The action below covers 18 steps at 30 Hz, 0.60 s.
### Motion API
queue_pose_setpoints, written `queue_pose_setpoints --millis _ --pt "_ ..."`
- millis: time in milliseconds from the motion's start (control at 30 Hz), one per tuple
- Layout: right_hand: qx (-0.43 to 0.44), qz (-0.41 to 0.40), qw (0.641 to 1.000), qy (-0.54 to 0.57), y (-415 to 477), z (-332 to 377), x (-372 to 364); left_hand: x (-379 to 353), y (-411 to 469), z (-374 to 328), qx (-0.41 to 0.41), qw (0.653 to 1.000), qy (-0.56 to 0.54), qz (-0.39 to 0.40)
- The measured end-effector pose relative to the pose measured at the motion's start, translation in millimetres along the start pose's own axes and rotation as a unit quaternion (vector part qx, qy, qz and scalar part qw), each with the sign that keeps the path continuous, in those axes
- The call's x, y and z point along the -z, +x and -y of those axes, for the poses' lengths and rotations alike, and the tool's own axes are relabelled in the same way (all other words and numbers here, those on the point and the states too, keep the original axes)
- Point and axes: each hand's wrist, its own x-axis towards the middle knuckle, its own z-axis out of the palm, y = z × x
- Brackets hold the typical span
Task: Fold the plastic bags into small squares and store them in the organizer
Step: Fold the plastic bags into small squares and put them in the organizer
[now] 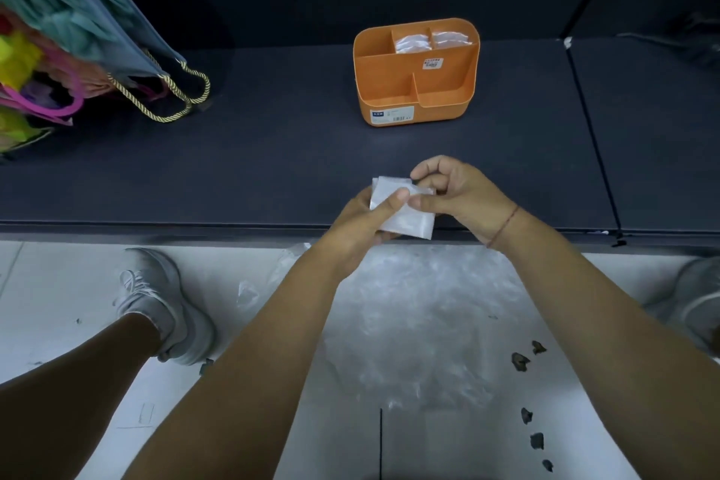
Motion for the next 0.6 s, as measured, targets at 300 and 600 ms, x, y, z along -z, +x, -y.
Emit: queue_pose_setpoints --millis 300,600 --pt "-0.039 -0.118 0.992 0.038 -12.6 -0.5 17.2 -20.6 3.7 -16.2 -0.002 0.993 -0.041 -0.11" --pt "-0.089 -0.141 0.974 0.155 -8.2 5.5 31.6 -39.4 27.3 -32.7 -0.055 0.987 -0.05 -0.146"
